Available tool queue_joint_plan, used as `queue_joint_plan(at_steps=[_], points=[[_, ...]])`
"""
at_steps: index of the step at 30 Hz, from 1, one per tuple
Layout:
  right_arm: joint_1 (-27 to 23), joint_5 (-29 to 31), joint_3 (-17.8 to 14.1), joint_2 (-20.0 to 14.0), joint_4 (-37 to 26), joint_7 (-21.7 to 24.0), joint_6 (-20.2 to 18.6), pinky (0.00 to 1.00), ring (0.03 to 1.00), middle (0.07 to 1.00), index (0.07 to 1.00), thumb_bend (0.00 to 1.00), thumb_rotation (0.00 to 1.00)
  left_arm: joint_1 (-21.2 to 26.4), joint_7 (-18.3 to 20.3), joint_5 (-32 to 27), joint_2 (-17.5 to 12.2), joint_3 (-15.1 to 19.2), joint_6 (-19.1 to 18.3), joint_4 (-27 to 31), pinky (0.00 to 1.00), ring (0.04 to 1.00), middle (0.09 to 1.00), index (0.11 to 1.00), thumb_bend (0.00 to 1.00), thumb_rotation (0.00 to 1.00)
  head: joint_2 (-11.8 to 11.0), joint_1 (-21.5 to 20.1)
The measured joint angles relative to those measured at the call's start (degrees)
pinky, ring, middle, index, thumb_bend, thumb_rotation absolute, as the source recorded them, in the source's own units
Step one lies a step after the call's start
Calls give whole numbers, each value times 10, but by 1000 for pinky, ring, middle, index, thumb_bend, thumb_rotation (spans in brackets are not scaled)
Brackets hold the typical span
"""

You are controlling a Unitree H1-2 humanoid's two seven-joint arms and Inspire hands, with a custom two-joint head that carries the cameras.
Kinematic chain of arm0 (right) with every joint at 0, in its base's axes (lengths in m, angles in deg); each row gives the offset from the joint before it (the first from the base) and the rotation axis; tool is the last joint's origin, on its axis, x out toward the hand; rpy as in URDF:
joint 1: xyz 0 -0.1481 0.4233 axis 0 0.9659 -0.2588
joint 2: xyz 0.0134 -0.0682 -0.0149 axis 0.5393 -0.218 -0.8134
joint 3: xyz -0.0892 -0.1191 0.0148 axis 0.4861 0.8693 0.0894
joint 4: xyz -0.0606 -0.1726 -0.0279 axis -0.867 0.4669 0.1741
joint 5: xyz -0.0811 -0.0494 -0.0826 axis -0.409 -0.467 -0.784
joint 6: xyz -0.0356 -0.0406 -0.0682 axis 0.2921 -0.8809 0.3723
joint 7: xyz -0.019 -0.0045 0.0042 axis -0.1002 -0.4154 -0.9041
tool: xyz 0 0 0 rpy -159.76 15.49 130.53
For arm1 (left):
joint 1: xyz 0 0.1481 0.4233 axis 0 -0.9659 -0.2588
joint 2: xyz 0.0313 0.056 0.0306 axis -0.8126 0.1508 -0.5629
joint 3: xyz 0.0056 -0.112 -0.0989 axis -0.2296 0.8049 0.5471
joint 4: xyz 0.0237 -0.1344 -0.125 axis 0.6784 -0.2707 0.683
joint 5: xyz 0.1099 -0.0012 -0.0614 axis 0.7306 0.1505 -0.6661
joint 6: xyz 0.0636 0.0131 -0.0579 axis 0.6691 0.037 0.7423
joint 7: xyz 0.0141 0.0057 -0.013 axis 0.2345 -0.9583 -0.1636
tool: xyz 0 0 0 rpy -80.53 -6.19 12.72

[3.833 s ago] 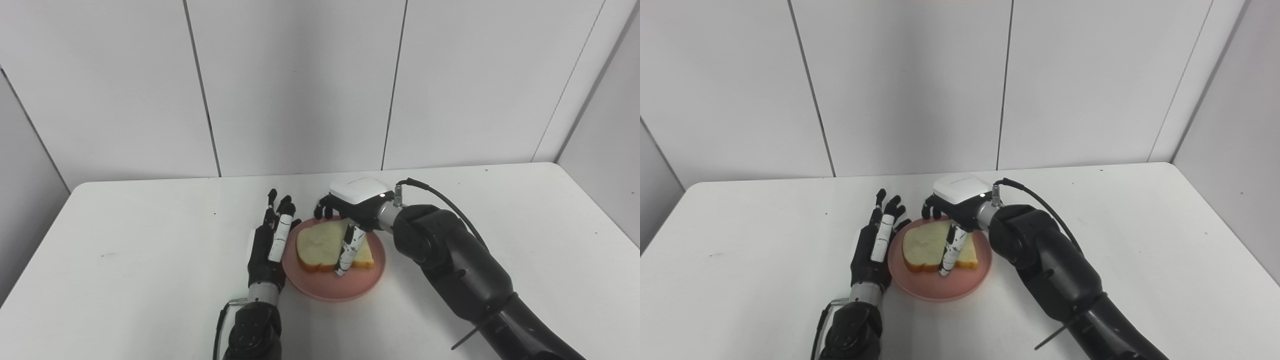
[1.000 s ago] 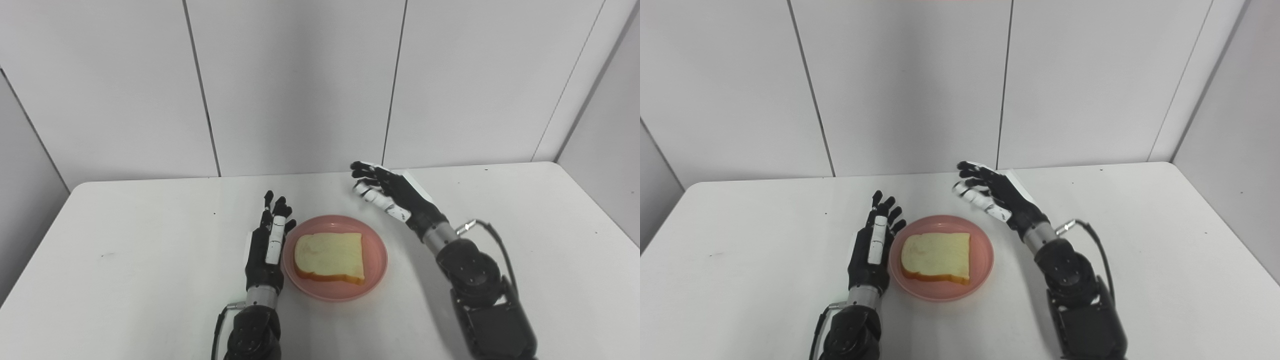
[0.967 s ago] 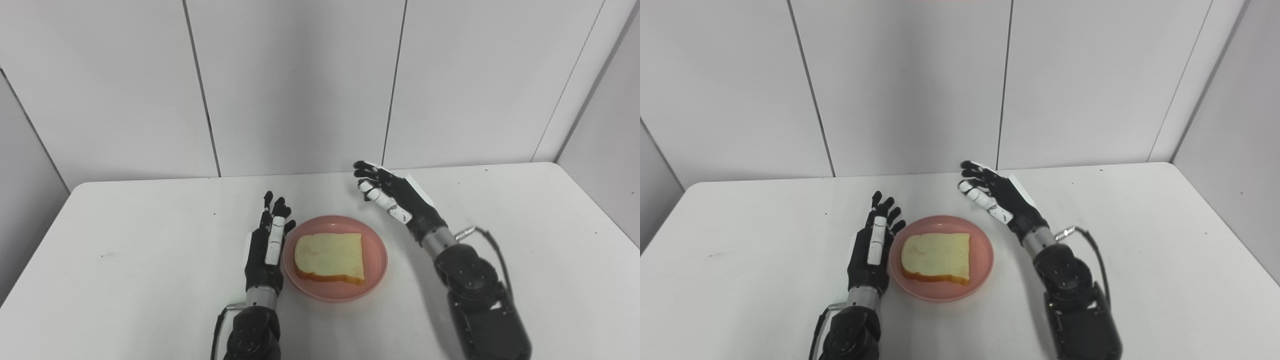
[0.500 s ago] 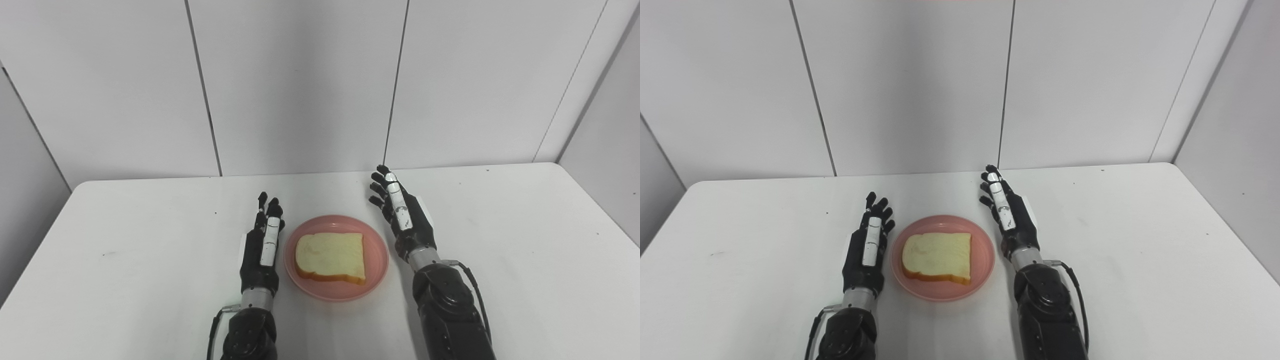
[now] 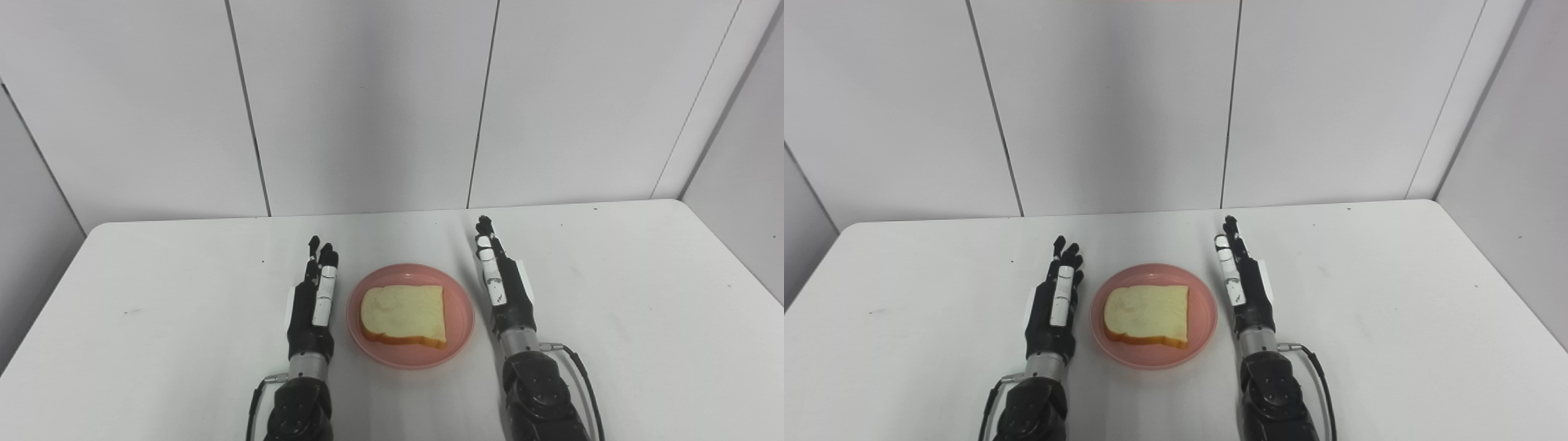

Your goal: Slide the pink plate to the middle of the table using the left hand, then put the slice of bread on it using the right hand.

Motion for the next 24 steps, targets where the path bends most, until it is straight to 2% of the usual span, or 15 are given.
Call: queue_joint_plan(at_steps=[2, 9, 15, 20, 24], points=[[1, -6, 2, 2, 0, -12, 12, 1000, 989, 955, 960, 760, 987, -3, 0, 1, -7, 1, -4, 7, 1000, 983, 977, 1000, 839, 864, 1, -27], [8, -12, 6, 13, -3, -37, 38, 1000, 995, 962, 951, 750, 1000, -25, 9, -1, -29, 5, -39, 51, 1000, 982, 969, 1000, 906, 906, 3, -53], [14, 11, 5, 37, -8, -38, 38, 989, 974, 967, 946, 796, 979, -29, 9, -1, -45, 6, -81, 80, 1000, 980, 960, 1000, 926, 917, 7, -67], [14, 40, 0, 50, -10, -38, 32, 960, 958, 967, 946, 803, 988, -29, 9, -1, -45, 5, -84, 79, 1000, 981, 962, 1000, 935, 911, 10, -68], [17, 65, -4, 51, -18, -37, 2, 954, 952, 966, 936, 807, 982, -29, 9, -1, -44, 5, -84, 79, 1000, 982, 965, 1000, 917, 914, 12, -62]])
